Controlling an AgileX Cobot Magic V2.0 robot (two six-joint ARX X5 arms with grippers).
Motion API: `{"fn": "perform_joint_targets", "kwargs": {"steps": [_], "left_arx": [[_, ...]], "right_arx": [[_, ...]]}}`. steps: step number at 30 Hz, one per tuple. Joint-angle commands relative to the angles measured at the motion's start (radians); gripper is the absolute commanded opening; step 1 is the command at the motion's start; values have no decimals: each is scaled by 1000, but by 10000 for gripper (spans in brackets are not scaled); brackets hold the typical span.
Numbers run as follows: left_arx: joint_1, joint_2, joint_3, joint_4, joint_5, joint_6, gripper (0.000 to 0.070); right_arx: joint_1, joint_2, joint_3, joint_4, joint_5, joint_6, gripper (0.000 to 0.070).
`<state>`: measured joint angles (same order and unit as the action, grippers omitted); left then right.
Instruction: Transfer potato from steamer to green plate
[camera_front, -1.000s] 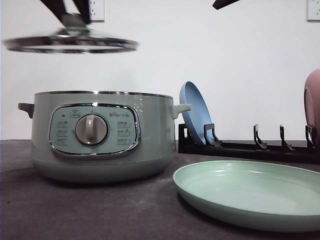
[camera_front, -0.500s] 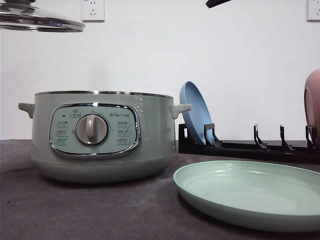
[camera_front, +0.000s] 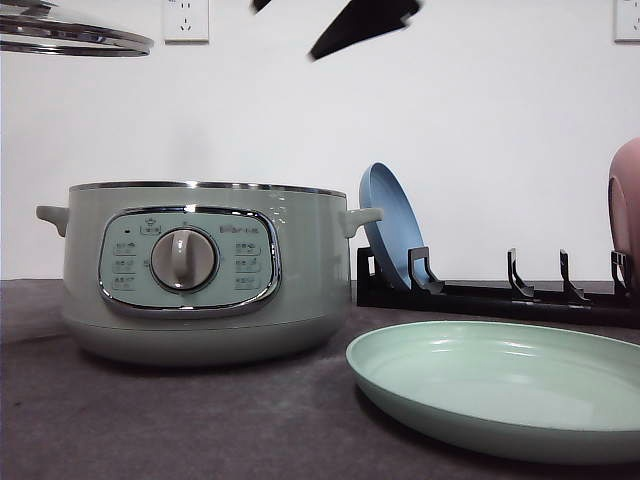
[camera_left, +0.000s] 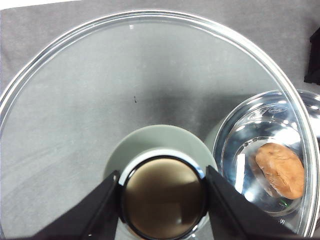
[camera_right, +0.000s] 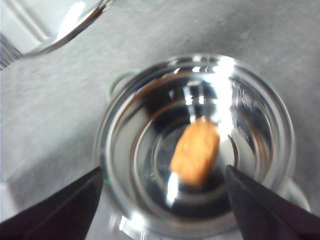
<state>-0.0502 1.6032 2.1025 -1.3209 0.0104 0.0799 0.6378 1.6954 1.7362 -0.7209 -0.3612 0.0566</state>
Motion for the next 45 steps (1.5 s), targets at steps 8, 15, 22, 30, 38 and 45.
{"fn": "perform_joint_targets", "kwargs": {"steps": [8,15,22,30,38,45], "left_arx": [[0,-13,46,33,2,-6,1],[0,-13,46,33,2,-6,1],[-1,-13,46,29,2,-6,1],[-1,-13,46,26,3,-7,1],[-1,-13,46,26,3,-10,1],[-2,-13,46,26,3,-10,1]], "right_arx": [[58,278,192,4,86,-5,492],[93,392,216,41,177,-5,492],[99,453,216,39,247,-2,510],[99,491,216,33,257,17,544],[101,517,216,32,254,28,544],[106,543,216,21,246,36,518]]}}
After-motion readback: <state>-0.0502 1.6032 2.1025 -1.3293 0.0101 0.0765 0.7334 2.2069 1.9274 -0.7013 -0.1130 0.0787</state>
